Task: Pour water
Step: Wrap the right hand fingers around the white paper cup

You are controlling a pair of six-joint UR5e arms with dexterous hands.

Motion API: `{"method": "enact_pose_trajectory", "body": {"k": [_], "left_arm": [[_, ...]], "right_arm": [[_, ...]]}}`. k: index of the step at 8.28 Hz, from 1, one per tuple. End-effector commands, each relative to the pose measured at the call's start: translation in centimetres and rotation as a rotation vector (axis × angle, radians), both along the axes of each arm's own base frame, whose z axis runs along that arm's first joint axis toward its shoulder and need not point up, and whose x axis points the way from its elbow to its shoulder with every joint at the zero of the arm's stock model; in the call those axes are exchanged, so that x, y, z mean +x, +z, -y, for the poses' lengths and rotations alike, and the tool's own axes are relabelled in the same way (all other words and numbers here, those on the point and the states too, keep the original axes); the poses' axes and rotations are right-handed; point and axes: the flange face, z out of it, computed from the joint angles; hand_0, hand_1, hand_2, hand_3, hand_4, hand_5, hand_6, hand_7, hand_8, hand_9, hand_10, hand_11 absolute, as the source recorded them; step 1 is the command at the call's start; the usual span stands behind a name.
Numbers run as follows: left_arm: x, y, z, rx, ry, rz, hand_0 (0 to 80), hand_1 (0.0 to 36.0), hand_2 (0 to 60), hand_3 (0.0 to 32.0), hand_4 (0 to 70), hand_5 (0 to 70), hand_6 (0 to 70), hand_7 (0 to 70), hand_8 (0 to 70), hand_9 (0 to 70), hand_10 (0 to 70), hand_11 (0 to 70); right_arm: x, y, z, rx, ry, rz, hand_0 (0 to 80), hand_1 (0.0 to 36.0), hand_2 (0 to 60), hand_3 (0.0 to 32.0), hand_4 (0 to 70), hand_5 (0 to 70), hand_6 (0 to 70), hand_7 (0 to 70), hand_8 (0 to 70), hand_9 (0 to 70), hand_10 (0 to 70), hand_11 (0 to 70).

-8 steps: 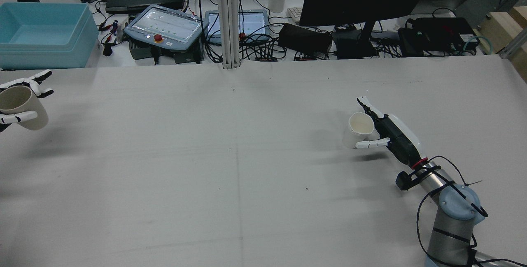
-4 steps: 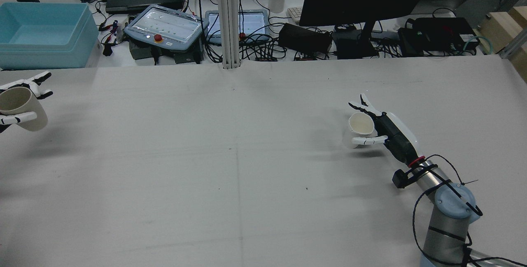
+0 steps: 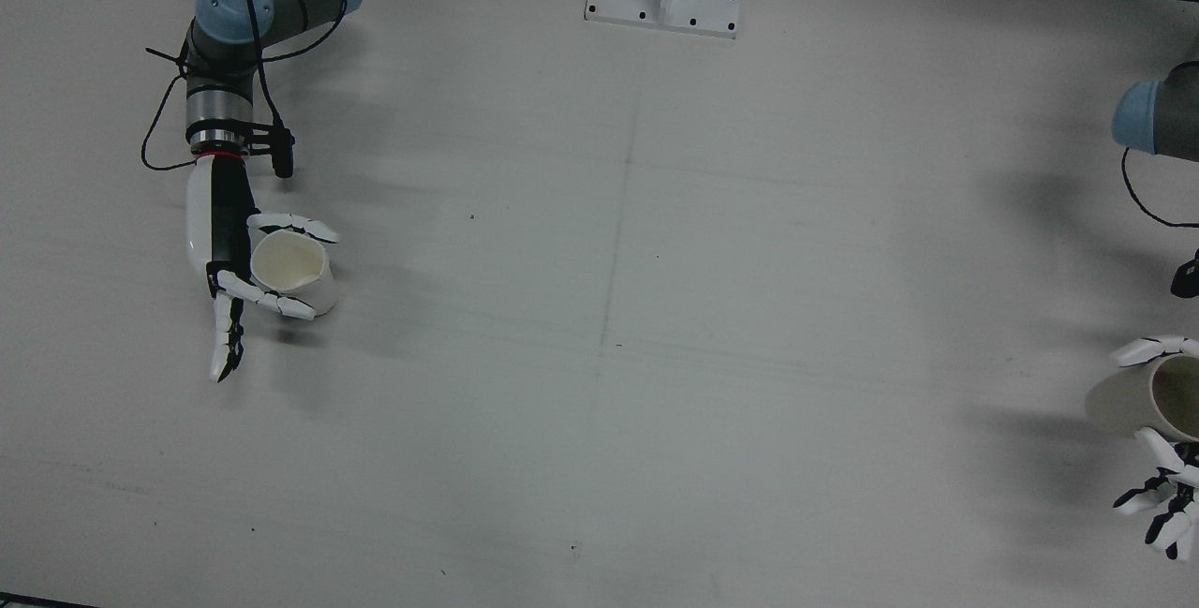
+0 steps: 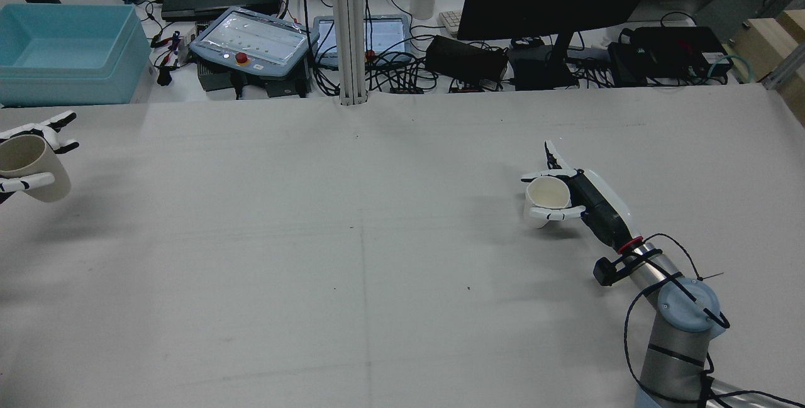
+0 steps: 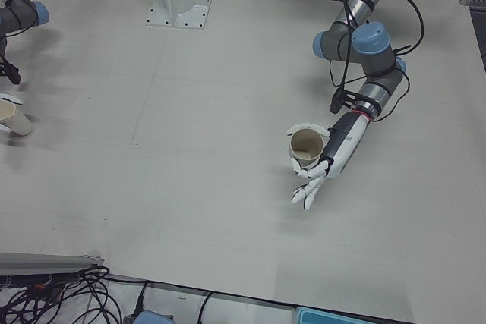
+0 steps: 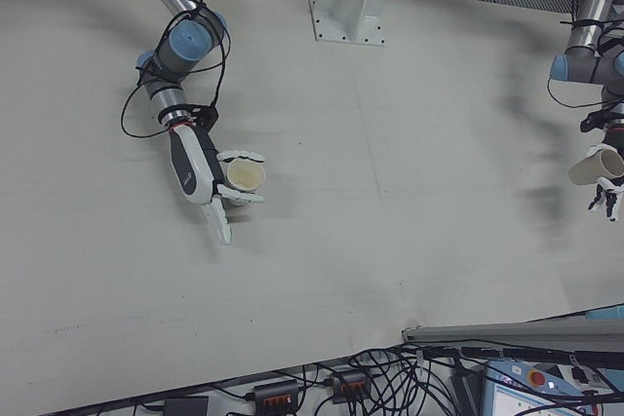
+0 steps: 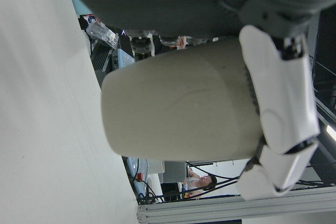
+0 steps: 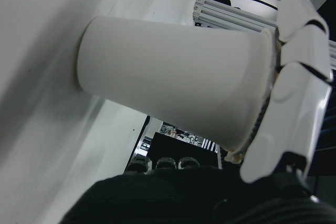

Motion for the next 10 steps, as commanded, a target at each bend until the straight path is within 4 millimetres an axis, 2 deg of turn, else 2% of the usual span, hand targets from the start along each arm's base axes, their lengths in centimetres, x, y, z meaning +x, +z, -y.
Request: {"method": "enact_pose_trajectory", "body": {"k": [1,3,4,6,7,8,10], "left_arm": [[-0.1,0.1,-0.1,0.004,0.000,-0.001,40.3,36.0,60.0,0.0,29.2,65.7,9.5,8.0,0.9,0.2,9.8,16.4],[-0.3,0.4,-0.3,0.004,-0.002,-0.001,40.6,36.0,60.0,0.0,29.2,65.7,9.4,7.9,0.8,0.1,9.9,16.4],[-0.3,0.4,-0.3,0.005,-0.002,-0.002,40.5,36.0,60.0,0.0,29.1,65.9,9.3,7.9,0.8,0.1,9.8,16.3],[-0.3,0.3,-0.3,0.006,-0.002,-0.002,40.6,36.0,60.0,0.0,29.1,66.0,9.4,8.0,0.8,0.2,9.8,16.3],[-0.3,0.4,-0.3,0.005,-0.002,-0.002,40.6,36.0,60.0,0.0,29.1,66.0,9.4,8.1,0.8,0.2,9.8,16.3],[-0.3,0.4,-0.3,0.005,-0.002,-0.002,40.6,36.0,60.0,0.0,29.2,66.2,9.4,8.0,0.8,0.2,9.8,16.4],[-0.3,0.5,-0.3,0.003,-0.002,-0.002,40.6,36.0,60.0,0.0,29.2,65.8,9.3,7.9,0.8,0.1,9.8,16.3]], "right_arm": [[-0.1,-0.1,0.0,0.003,-0.002,-0.003,50.0,16.6,17.5,0.0,48.2,10.8,1.1,0.0,0.0,0.0,1.8,3.4],[0.0,0.4,0.0,-0.003,-0.002,-0.008,49.7,16.2,16.6,0.0,44.0,11.5,1.1,0.0,0.0,0.0,2.0,3.6],[0.2,0.7,-0.2,-0.007,-0.002,-0.014,49.5,16.0,14.9,0.0,38.3,12.1,1.2,0.0,0.0,0.0,1.6,3.1],[0.4,1.5,-0.3,-0.017,-0.003,-0.019,49.6,16.6,11.3,0.0,24.1,7.6,0.9,0.0,0.0,0.0,0.7,2.2],[0.3,1.4,-0.3,-0.016,-0.003,-0.020,49.6,16.6,10.8,0.0,21.6,7.2,0.9,0.0,0.0,0.0,0.5,2.1],[0.3,1.4,-0.3,-0.016,-0.003,-0.020,49.6,16.5,10.0,0.0,20.0,7.2,0.7,0.0,0.0,0.0,0.3,1.8],[0.2,1.2,-0.1,-0.013,-0.002,-0.022,48.6,14.9,12.0,0.0,31.0,14.9,0.9,0.0,0.0,0.0,0.9,2.3]]}}
